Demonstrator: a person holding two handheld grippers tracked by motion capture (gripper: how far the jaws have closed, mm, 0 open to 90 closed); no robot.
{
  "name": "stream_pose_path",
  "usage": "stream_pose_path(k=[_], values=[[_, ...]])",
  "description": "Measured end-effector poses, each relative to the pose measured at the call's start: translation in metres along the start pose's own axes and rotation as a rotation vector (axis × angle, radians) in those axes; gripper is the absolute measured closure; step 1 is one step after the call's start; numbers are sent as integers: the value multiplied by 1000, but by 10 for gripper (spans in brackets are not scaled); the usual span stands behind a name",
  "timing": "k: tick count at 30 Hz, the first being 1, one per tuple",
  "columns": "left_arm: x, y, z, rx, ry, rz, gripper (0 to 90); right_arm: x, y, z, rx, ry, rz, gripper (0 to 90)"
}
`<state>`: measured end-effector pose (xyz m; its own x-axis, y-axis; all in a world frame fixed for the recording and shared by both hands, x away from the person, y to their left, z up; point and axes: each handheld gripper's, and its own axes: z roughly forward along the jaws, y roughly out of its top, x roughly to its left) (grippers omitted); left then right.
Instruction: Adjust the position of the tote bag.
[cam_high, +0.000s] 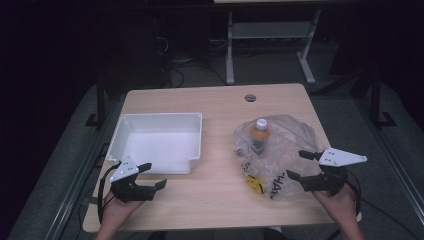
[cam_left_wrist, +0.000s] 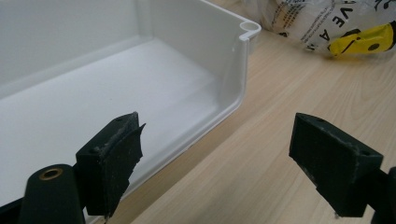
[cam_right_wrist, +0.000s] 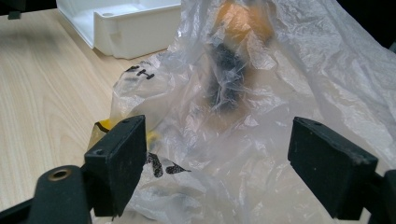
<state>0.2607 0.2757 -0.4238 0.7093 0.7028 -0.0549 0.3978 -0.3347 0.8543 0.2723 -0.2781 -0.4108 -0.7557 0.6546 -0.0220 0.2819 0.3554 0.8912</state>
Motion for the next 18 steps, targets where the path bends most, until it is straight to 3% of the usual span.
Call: stream_pose_path(k=[8,15,18], values=[[-5,2,6,9,-24,21,164,-1,0,-2,-1,-2,-1,192],[-14,5,9,9,-52,63,164,1,0,-1,-1,1,-4,193],[-16,7,11,1,-66,52,164,1,-1,-3,-3,-4,-6,194]])
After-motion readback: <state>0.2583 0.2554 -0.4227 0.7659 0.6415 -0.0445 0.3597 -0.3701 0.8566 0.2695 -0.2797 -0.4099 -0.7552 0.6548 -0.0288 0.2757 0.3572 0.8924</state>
